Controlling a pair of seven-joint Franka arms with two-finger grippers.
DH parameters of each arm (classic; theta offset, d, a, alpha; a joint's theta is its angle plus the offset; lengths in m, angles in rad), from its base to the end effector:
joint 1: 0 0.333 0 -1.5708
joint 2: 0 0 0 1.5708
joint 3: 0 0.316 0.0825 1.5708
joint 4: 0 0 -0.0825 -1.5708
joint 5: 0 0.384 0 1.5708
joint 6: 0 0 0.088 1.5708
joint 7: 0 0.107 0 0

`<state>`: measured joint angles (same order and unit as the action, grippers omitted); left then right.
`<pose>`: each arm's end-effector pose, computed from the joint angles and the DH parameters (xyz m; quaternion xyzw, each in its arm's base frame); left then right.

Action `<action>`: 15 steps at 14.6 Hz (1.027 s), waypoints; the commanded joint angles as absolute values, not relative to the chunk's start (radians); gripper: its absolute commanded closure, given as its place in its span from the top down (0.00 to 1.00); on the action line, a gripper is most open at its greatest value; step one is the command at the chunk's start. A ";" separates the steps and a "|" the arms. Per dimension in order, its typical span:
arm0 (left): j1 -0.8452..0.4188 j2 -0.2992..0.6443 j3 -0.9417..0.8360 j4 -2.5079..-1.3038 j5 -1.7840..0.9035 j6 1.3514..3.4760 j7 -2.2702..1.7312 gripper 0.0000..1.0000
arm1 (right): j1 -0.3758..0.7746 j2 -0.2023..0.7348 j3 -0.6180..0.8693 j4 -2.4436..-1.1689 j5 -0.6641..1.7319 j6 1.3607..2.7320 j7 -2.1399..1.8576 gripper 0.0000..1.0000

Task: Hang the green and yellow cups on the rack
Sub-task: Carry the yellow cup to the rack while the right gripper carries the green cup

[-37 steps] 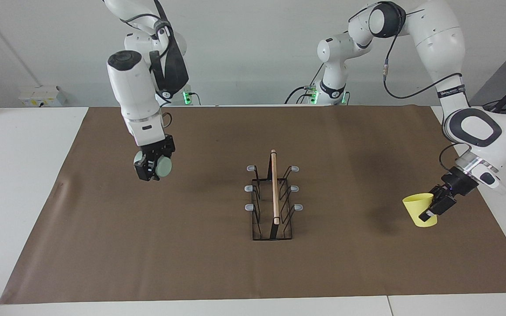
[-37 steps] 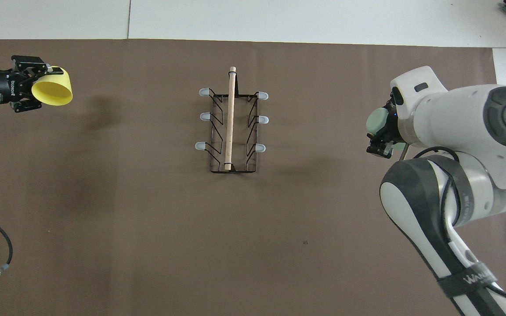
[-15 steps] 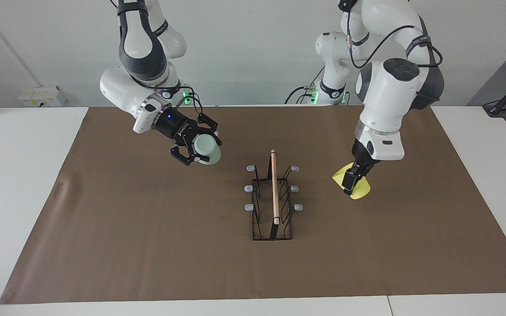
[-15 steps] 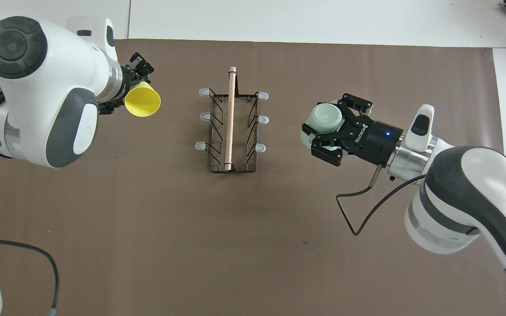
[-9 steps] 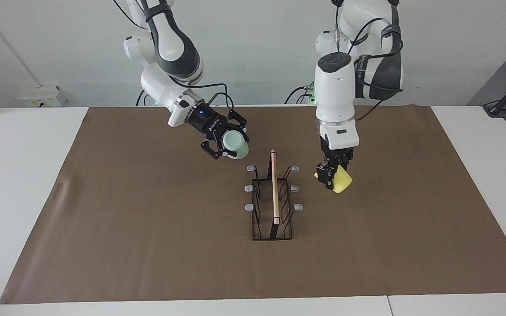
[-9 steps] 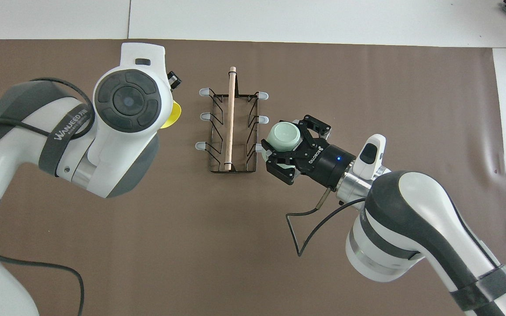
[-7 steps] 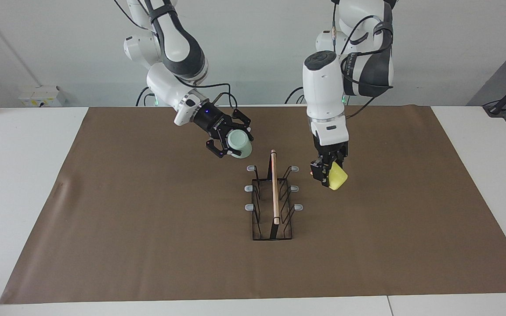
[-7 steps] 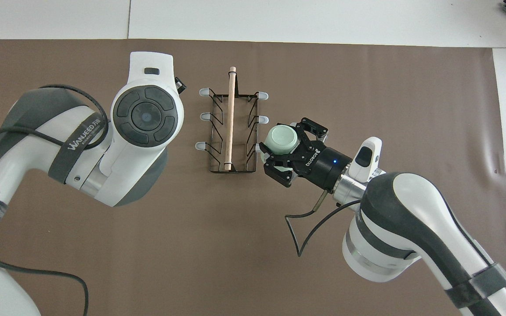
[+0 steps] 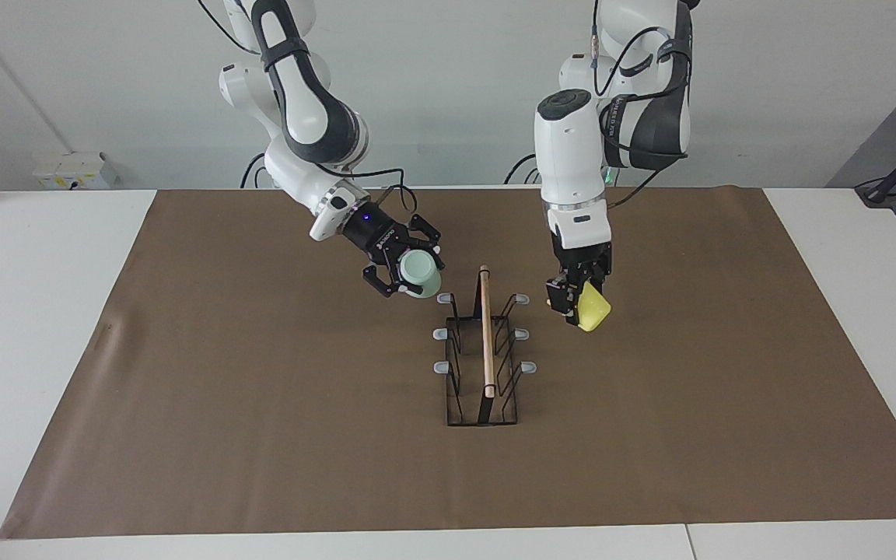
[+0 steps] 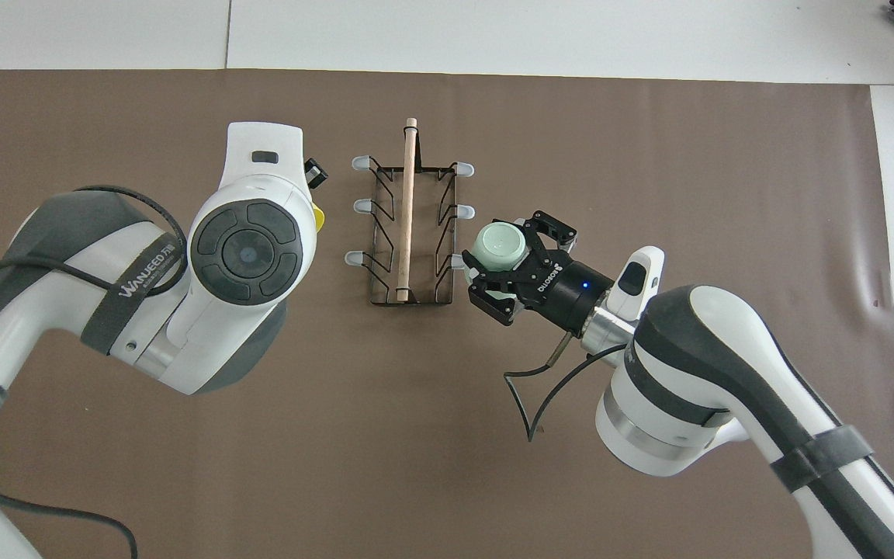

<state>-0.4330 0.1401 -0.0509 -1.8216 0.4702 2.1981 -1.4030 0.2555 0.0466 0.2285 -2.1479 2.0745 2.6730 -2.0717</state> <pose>0.5606 -0.2752 0.4844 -0.9162 -0.3275 -0.2295 0.0242 0.5067 0.2356 0.3971 -0.7684 -0.2811 -0.4836 0.3108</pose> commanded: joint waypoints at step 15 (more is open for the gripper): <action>-0.528 0.025 -0.044 -2.057 0.770 2.397 -1.643 0.00 | 0.293 0.161 0.235 -2.085 2.332 2.666 -2.299 0.00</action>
